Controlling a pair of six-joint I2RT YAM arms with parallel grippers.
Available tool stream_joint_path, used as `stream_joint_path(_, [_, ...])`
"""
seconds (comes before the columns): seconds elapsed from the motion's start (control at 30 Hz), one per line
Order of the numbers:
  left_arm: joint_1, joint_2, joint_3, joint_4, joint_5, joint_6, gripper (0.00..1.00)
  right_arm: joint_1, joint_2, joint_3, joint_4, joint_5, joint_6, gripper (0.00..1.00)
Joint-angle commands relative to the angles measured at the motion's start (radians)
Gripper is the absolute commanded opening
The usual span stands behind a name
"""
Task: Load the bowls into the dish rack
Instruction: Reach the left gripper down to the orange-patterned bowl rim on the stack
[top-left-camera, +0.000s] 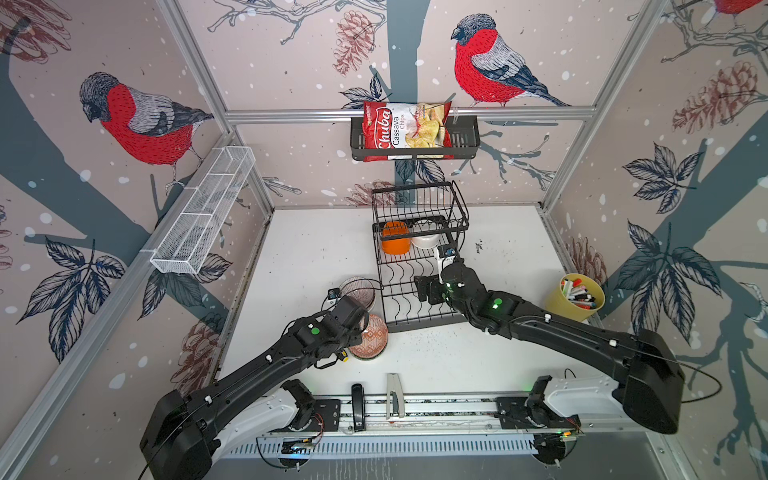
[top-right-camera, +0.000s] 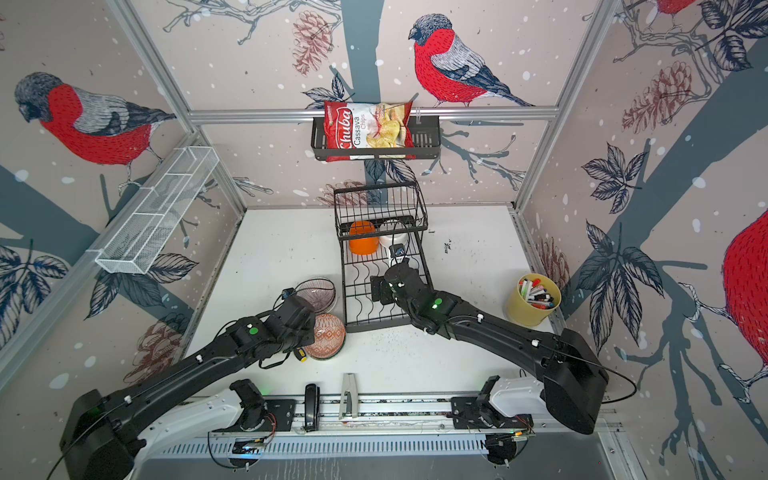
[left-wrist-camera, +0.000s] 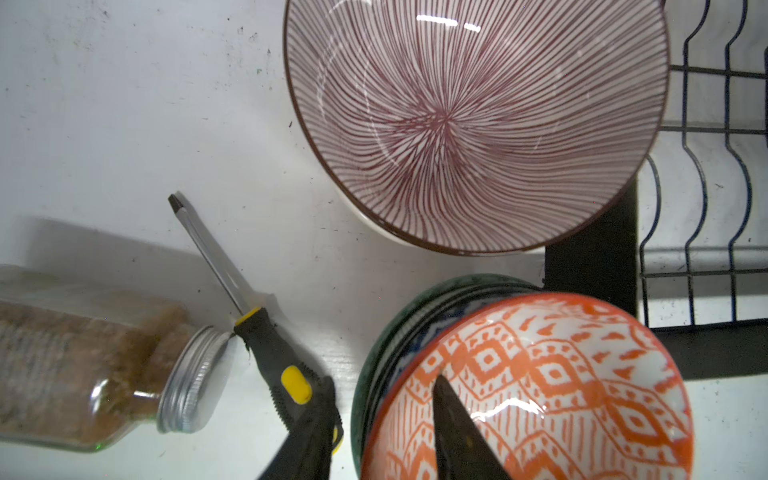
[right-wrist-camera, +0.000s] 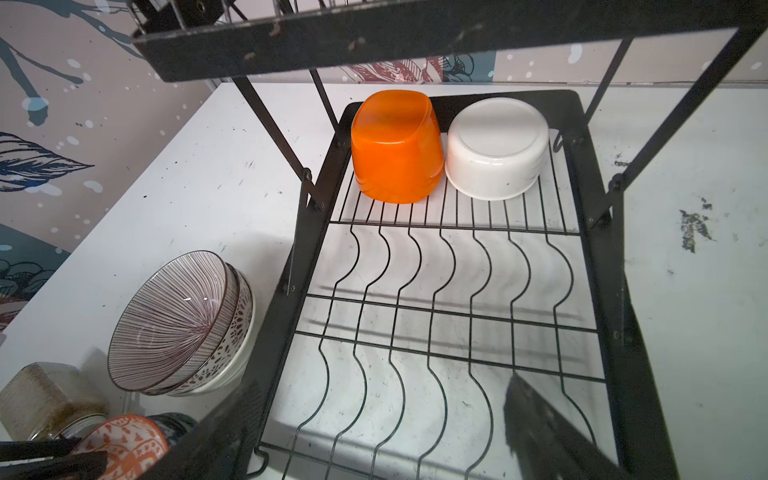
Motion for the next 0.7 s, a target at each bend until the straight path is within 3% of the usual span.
stream_joint_path(0.0, [0.0, -0.002, -0.003, 0.026, -0.003, 0.005, 0.33, 0.002, 0.012, 0.016, 0.026, -0.016, 0.011, 0.91])
stream_joint_path(0.67, [-0.001, -0.009, -0.022, 0.054, 0.02, 0.018, 0.12, 0.001, 0.035, 0.011, 0.034, -0.047, 0.013, 0.91])
